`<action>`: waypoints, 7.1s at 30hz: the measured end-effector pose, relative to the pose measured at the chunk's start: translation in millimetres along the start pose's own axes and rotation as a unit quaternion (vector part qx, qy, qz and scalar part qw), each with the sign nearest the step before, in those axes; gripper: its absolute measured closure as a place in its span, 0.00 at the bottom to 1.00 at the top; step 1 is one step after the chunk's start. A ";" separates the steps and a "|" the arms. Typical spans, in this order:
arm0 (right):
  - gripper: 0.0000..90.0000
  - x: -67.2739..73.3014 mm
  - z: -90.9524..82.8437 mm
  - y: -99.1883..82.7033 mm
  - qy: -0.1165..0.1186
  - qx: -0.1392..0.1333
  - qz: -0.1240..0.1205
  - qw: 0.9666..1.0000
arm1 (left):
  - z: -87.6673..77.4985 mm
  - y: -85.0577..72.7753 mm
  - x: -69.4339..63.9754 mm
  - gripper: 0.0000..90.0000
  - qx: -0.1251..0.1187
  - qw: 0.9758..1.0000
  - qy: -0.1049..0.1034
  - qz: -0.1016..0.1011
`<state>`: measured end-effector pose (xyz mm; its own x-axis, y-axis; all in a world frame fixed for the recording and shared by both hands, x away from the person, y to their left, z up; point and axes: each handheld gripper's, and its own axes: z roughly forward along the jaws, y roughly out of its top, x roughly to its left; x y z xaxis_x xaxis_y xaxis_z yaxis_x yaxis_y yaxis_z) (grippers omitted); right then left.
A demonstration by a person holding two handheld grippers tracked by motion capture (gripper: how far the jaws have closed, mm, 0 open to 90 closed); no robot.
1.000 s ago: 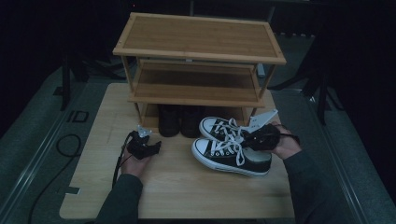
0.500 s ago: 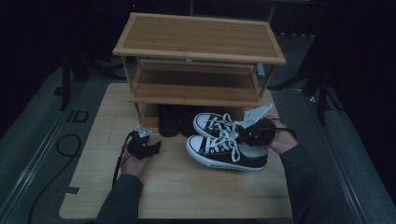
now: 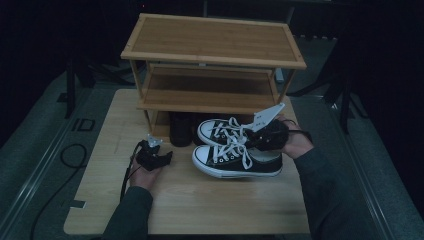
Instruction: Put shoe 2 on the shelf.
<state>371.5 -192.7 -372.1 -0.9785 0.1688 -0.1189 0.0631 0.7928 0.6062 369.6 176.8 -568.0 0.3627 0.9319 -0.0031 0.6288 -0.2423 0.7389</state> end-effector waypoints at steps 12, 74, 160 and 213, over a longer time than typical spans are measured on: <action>0.96 -1.6 -6.2 17.9 0.001 -0.024 -0.006 1.000 | 0.0 0.0 0.0 0.40 0.000 1.000 0.000 0.000; 0.95 -52.6 5.1 72.7 -0.169 -0.073 0.147 0.972 | -0.1 -0.2 -0.2 0.40 -0.001 1.000 0.001 -0.001; 0.70 -53.0 -13.6 81.6 -0.229 -0.065 0.224 0.945 | 0.2 0.2 -0.5 0.40 -0.001 1.000 0.000 -0.001; 1.00 -55.5 -43.7 44.7 -0.116 -0.122 0.107 0.980 | -58.4 56.8 -11.4 0.64 -0.036 0.995 -0.084 0.039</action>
<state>420.0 -192.2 -304.0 -0.8755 0.4662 -0.1273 0.1850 0.5666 0.8029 361.0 168.2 -486.7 0.5219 0.8514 -0.0531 0.5464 -0.2858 0.7872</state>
